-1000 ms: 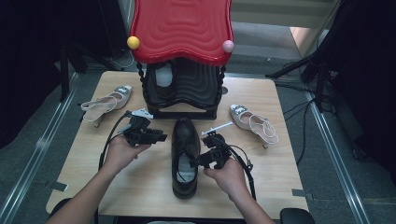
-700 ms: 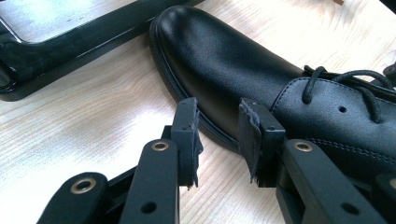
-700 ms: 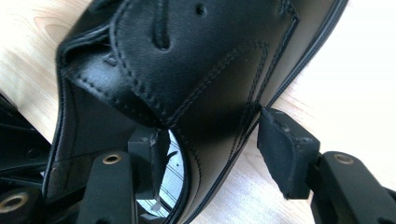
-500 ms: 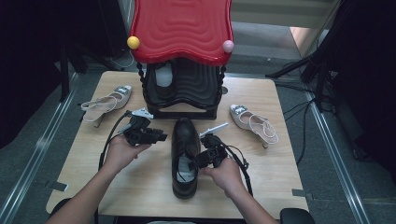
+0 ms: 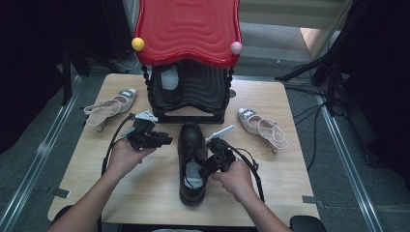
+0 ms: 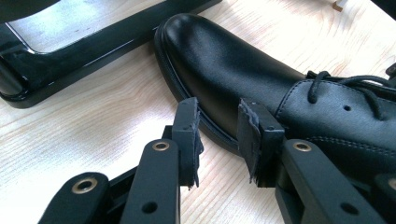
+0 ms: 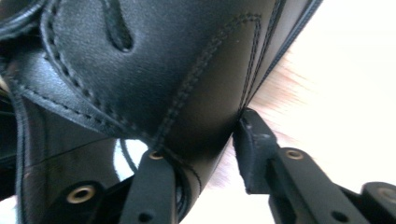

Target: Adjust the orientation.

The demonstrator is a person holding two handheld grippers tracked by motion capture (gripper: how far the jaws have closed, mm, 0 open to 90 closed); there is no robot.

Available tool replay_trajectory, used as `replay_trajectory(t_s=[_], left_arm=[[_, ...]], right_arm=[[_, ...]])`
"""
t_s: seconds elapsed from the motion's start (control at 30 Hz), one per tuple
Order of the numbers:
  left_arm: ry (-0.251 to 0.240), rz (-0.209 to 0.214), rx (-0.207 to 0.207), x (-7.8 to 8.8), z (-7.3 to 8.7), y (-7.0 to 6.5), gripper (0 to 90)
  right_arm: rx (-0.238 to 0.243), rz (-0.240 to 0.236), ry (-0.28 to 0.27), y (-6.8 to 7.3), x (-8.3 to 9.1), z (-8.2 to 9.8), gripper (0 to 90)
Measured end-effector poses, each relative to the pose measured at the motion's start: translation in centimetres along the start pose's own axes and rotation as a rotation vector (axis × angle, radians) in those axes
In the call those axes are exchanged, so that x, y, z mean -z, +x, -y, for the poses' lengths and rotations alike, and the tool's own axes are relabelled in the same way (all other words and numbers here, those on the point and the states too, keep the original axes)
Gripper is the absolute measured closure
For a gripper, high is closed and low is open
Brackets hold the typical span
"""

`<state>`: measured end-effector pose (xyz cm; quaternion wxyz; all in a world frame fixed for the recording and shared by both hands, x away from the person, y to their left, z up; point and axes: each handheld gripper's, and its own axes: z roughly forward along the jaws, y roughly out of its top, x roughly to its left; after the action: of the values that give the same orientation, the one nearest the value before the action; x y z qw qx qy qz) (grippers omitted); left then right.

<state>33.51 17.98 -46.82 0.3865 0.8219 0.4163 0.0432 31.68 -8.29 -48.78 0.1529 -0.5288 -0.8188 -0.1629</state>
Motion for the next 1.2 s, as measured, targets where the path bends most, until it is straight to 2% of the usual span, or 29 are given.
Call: replay_trajectory(t_s=[0.17, 0.27, 0.37, 0.57, 0.77, 1.03, 1.2], left_arm=[[0.003, -0.001, -0.008, 0.4, -0.4, -0.2, 68.7], [0.017, 0.019, -0.007, 0.8, -0.9, -0.4, 64.8], [0.008, 0.037, -0.001, 1.5, -1.5, -0.5, 62.3], [-0.017, 0.045, -0.006, 3.1, -2.9, -0.5, 60.3], [-0.048, 0.034, -0.027, 5.3, -4.6, -0.8, 58.7], [-0.081, 0.026, -0.084, 8.0, -7.7, -1.1, 71.0], [-0.116, 0.013, -0.101, 9.4, -9.5, -1.1, 79.1]], right_arm=[[-0.001, 0.023, -0.015, -0.6, 0.4, 0.3, 81.9], [0.000, 0.008, -0.023, -1.3, 0.5, 0.4, 85.1], [-0.006, -0.005, -0.032, -1.8, 0.7, 0.4, 87.6], [0.029, 0.027, -0.048, -1.7, 0.8, 0.2, 88.7], [0.019, 0.011, -0.083, -1.8, 1.8, 0.1, 88.7], [0.013, 0.003, -0.129, -1.9, 4.1, 0.4, 88.7], [0.018, 0.012, -0.149, -1.8, 5.5, 0.6, 88.7]])
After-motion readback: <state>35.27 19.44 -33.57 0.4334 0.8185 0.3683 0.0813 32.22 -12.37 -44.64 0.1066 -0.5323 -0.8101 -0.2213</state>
